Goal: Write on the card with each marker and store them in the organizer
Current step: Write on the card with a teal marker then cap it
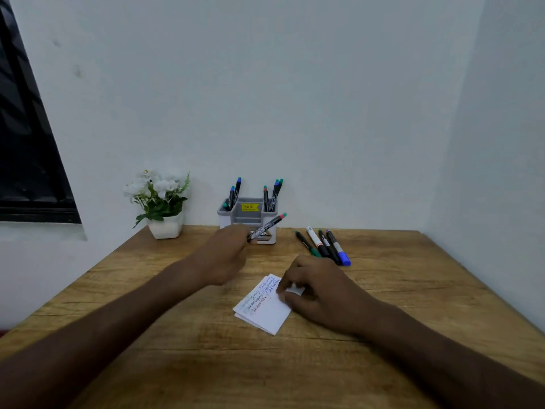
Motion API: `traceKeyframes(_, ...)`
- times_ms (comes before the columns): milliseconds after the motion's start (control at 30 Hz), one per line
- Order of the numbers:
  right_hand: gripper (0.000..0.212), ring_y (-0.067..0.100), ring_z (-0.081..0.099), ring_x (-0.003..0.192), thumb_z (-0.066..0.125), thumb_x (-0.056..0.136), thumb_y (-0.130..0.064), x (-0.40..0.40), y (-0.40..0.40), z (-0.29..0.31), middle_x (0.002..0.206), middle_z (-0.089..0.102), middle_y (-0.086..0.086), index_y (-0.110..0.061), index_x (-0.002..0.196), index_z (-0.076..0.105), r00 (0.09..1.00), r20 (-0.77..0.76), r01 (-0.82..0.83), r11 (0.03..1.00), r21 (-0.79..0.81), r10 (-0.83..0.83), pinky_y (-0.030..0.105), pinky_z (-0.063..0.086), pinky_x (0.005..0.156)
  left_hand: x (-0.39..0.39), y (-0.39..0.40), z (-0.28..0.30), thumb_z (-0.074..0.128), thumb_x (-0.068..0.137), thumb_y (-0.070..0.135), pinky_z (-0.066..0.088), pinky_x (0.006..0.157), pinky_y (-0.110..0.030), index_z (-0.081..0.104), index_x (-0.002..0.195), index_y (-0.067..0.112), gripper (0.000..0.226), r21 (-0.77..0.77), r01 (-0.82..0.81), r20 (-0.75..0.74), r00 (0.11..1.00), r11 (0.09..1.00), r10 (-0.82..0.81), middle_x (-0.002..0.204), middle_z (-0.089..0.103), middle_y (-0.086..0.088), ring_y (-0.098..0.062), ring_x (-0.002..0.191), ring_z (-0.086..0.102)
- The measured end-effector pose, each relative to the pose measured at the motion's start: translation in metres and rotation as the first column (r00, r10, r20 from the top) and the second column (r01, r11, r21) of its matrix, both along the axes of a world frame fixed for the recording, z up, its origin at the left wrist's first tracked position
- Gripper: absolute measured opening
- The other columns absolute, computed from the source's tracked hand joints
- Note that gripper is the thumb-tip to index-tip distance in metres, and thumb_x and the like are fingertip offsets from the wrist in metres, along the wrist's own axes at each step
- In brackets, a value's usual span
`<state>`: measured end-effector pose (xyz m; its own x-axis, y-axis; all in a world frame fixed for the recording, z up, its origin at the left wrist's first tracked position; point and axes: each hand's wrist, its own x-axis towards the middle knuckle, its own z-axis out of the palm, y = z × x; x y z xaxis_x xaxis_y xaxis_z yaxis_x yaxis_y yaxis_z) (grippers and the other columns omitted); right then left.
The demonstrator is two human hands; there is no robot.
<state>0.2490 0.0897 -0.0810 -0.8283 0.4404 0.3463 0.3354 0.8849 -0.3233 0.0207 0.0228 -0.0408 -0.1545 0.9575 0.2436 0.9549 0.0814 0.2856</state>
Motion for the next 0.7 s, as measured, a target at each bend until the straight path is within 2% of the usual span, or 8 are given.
traceKeyframes(67,0.023,0.005,0.064,0.101,0.07,0.1,-0.037,0.0,-0.001,0.0,0.112,0.069,-0.009,-0.031,0.12,0.079,1.0,-0.003,0.007,1.0,-0.012,-0.007,0.032,0.058,0.083,-0.006,-0.019,-0.01,0.041,0.111,0.019,0.042,0.067,-0.037,0.06,0.102,0.019,0.021,0.116,0.054,0.276,0.958,0.992,-0.085,0.088,0.063,-0.005,-0.017,0.074,0.053)
traceKeyframes(100,0.024,0.005,0.064,0.102,0.07,0.1,-0.037,-0.001,-0.002,0.0,0.113,0.069,-0.01,-0.032,0.121,0.079,1.0,-0.002,0.01,1.0,-0.013,-0.01,0.032,0.058,0.084,-0.006,-0.027,-0.016,0.04,0.111,0.024,0.045,0.07,-0.039,0.061,0.101,0.023,0.024,0.162,0.071,0.368,0.921,0.984,-0.127,0.087,0.064,-0.003,-0.02,0.074,0.055)
traceKeyframes(133,0.024,0.005,0.064,0.102,0.07,0.1,-0.037,-0.002,-0.002,-0.001,0.114,0.069,-0.011,-0.033,0.122,0.079,1.0,0.002,0.013,1.0,-0.011,-0.013,0.031,0.058,0.084,-0.007,-0.032,-0.023,0.039,0.112,0.028,0.048,0.073,-0.038,0.062,0.103,0.027,0.025,0.184,0.103,0.396,0.903,0.977,-0.17,0.091,0.067,0.0,-0.019,0.078,0.059)
traceKeyframes(233,0.023,0.004,0.066,0.099,0.071,0.1,-0.035,-0.004,-0.001,-0.001,0.114,0.071,-0.012,-0.034,0.12,0.079,0.999,0.023,0.024,1.0,0.004,-0.025,0.026,0.059,0.082,-0.008,-0.036,-0.038,0.035,0.113,0.036,0.05,0.08,-0.025,0.058,0.105,0.035,0.024,0.211,0.253,0.31,0.899,0.944,-0.31,0.102,0.069,0.01,-0.009,0.094,0.063)
traceKeyframes(333,0.02,0.002,0.067,0.094,0.073,0.098,-0.031,-0.004,0.003,0.0,0.107,0.071,-0.014,-0.034,0.116,0.081,1.0,0.0,0.025,1.0,0.012,-0.025,0.017,0.055,0.076,-0.01,-0.029,-0.039,0.03,0.114,0.038,0.049,0.069,-0.032,0.051,0.1,0.035,0.025,0.306,0.297,0.176,0.916,0.905,-0.36,0.085,0.065,0.007,-0.014,0.077,0.06)
traceKeyframes(433,0.018,0.0,0.067,0.093,0.075,0.097,-0.029,-0.003,0.005,-0.001,0.101,0.067,-0.023,-0.034,0.112,0.082,1.0,-0.016,0.005,1.0,0.003,-0.005,0.011,0.049,0.074,-0.012,-0.023,-0.039,0.025,0.113,0.045,0.044,0.056,-0.032,0.041,0.098,0.047,0.021,0.398,0.29,0.069,0.937,0.871,-0.343,0.07,0.056,0.01,-0.012,0.063,0.055)
traceKeyframes(567,0.018,0.002,0.068,0.098,0.074,0.098,-0.028,0.0,0.012,0.001,0.103,0.068,-0.023,-0.035,0.112,0.081,0.999,-0.013,-0.039,0.999,0.003,0.039,0.018,0.053,0.079,-0.015,-0.024,-0.036,0.02,0.109,0.058,0.047,0.051,-0.041,0.045,0.101,0.054,0.026,0.469,0.276,0.062,0.937,0.839,-0.343,0.065,0.055,0.006,-0.016,0.056,0.054)
traceKeyframes(700,0.021,-0.003,0.067,0.099,0.074,0.097,-0.035,0.002,0.015,0.001,0.109,0.072,-0.022,-0.037,0.118,0.078,1.0,0.001,-0.005,0.998,0.065,0.005,0.01,0.048,0.078,-0.007,-0.029,-0.039,0.028,0.11,0.055,0.041,0.051,-0.035,0.051,0.1,0.049,0.026,0.455,0.296,0.093,0.922,0.84,-0.375,0.064,0.053,0.008,-0.014,0.058,0.053)
